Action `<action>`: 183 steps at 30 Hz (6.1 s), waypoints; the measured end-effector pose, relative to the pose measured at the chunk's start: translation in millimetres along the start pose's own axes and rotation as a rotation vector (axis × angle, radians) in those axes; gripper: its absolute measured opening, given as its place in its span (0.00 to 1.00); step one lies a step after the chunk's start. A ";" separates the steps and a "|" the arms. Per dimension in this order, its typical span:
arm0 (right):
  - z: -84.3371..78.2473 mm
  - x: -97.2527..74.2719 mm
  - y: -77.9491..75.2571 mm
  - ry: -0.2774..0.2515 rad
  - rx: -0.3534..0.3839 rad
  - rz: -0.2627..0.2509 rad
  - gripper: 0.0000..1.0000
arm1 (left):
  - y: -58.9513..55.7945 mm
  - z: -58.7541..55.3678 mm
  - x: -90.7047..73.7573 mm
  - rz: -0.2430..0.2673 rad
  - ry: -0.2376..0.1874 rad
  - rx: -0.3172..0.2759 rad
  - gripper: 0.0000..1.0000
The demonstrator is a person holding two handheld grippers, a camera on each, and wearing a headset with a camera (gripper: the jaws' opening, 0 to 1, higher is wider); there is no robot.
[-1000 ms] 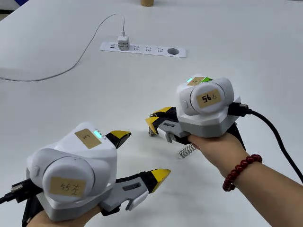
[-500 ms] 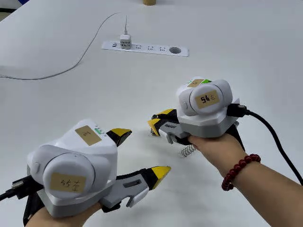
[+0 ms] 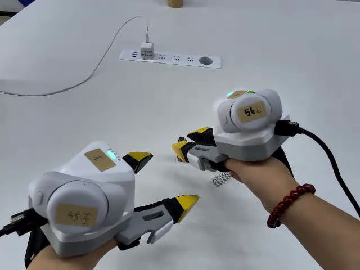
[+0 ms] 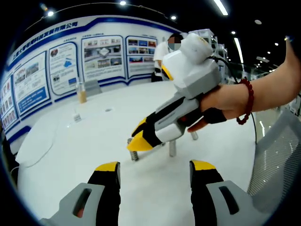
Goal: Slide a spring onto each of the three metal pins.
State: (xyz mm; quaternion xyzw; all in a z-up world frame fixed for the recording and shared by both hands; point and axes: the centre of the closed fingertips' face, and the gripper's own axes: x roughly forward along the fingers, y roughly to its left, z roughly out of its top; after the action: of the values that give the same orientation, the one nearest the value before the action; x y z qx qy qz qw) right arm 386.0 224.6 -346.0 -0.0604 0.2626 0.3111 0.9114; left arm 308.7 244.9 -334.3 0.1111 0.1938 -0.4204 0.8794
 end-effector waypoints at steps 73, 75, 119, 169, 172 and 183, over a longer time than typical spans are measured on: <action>-60.5 -128.9 -46.7 -0.053 0.134 -0.071 0.45 | -37.4 -6.4 83.8 -0.121 0.134 -0.010 0.28; -61.9 -128.9 -46.9 -0.052 0.141 -0.073 0.45 | -38.9 -8.6 86.8 -0.125 0.145 -0.009 0.27; -63.9 -128.8 -52.0 -0.064 0.220 -0.085 0.44 | -48.3 -19.4 97.4 -0.152 0.183 0.086 0.11; 0.8 -117.3 -6.8 -0.271 0.648 0.206 0.15 | -55.2 64.9 33.0 -0.201 -0.251 0.045 0.11; 2.5 -118.2 -5.3 -0.282 0.677 0.223 0.14 | -54.8 66.2 31.9 -0.202 -0.256 0.039 0.11; 10.3 -120.1 -2.9 -0.319 0.697 0.250 0.12 | -55.1 71.9 30.1 -0.191 -0.253 0.036 0.12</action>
State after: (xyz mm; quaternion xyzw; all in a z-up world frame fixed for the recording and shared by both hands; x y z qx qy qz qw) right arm 312.0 160.7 -275.3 0.3339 0.2129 0.3174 0.8617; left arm 300.5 163.9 -284.4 0.0540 0.0836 -0.5162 0.8506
